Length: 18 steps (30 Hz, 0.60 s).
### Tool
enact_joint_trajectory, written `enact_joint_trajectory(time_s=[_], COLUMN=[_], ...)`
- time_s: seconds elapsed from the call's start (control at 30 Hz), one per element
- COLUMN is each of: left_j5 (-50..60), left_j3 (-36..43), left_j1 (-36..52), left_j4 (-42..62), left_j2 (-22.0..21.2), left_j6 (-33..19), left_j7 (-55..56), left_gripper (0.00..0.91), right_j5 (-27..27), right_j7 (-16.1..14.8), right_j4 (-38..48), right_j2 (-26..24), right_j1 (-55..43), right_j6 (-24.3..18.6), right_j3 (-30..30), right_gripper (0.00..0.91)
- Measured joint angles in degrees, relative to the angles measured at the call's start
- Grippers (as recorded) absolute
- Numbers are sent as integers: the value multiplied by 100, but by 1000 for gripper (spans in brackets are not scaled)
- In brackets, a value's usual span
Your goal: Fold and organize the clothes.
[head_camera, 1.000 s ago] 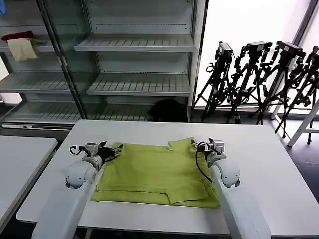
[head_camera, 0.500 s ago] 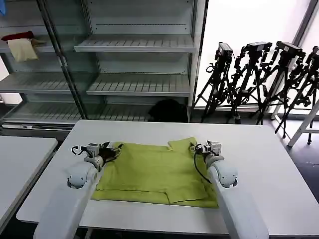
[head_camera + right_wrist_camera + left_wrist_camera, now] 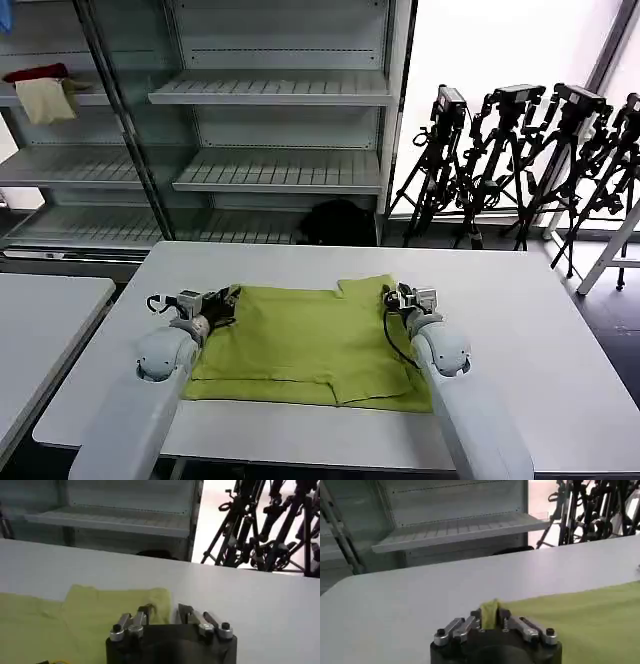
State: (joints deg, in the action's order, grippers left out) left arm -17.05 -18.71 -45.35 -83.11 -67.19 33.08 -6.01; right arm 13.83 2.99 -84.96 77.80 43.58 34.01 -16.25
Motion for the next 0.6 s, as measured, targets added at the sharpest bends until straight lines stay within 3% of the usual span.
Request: enact_joint_trajectory(time_s=[0.6], left_j5=[-460], left_j3=[-236], left_j1=[-155], left_j4=[-613], left_j2=[105], left_j6=[33], left_j7=[71], left_gripper=[0], right_j5=[436], right_j7=[173], right_j4=[-875], right_j2=[-112], right_j1=[292], right_j6=[-12], right_j3=[-137], right_gripper=[0])
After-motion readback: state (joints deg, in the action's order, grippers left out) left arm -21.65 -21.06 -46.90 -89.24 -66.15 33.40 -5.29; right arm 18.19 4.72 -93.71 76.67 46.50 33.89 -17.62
